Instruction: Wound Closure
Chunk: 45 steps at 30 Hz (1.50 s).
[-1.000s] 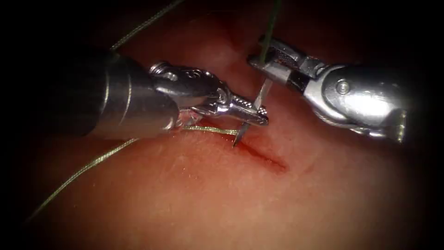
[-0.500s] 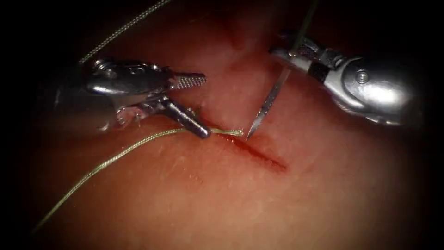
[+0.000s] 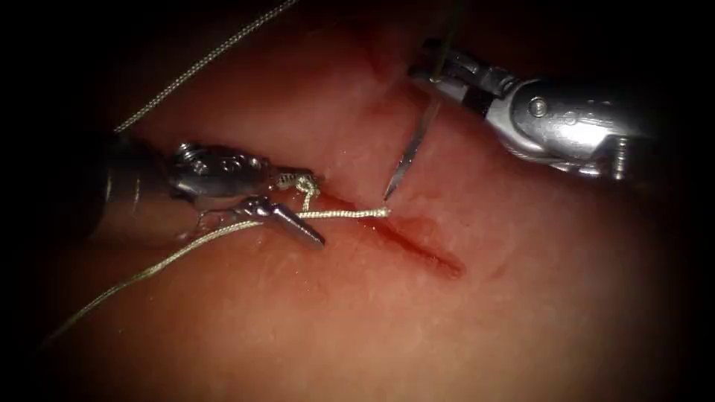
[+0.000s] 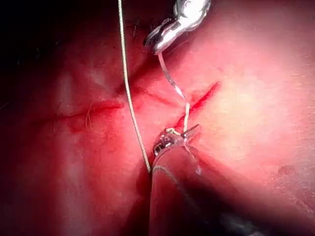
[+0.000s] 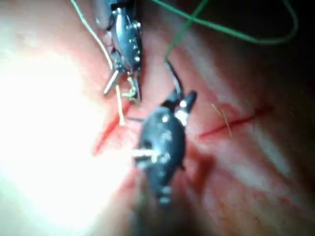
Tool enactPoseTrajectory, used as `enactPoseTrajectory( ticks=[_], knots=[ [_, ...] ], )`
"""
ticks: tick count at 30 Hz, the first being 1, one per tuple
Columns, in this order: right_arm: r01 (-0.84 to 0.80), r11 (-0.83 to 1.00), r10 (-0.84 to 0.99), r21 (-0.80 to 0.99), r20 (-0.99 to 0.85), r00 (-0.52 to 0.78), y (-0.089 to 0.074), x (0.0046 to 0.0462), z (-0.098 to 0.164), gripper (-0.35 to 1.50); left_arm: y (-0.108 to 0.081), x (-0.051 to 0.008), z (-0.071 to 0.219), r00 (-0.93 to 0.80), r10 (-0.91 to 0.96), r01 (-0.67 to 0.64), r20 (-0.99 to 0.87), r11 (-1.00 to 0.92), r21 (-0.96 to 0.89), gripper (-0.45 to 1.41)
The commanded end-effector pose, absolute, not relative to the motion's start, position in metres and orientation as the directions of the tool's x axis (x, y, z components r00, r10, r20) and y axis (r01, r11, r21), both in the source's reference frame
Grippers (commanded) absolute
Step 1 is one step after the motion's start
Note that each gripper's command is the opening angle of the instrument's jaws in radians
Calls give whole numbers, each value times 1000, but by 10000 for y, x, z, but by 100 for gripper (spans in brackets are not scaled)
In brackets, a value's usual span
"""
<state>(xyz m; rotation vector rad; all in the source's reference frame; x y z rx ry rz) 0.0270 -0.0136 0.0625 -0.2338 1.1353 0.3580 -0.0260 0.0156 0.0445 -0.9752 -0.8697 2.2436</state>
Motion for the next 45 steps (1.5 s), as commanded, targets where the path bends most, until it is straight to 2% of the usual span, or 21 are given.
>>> enactPoseTrajectory(
  ticks=[1,13,16,25,45],
  knots=[
    [-385,923,142,-14,-915,376,-132,282,632,-35,159,-265,446,-591,684,-214,-428,-645,-734,78],
    [-354,934,106,-46,-910,400,-135,275,646,-35,160,-274,404,-586,694,-208,-418,-627,-750,74],
    [-351,935,101,-51,-910,402,-135,275,646,-35,152,-280,399,-585,695,-211,-417,-627,-750,66],
    [-336,939,71,-77,-910,409,-134,276,647,-35,140,-289,409,-590,686,-205,-427,-638,-742,61],
    [-321,942,42,-103,-909,414,-141,288,659,-35,108,-282,422,-610,652,-159,-451,-658,-736,56]
  ],
)
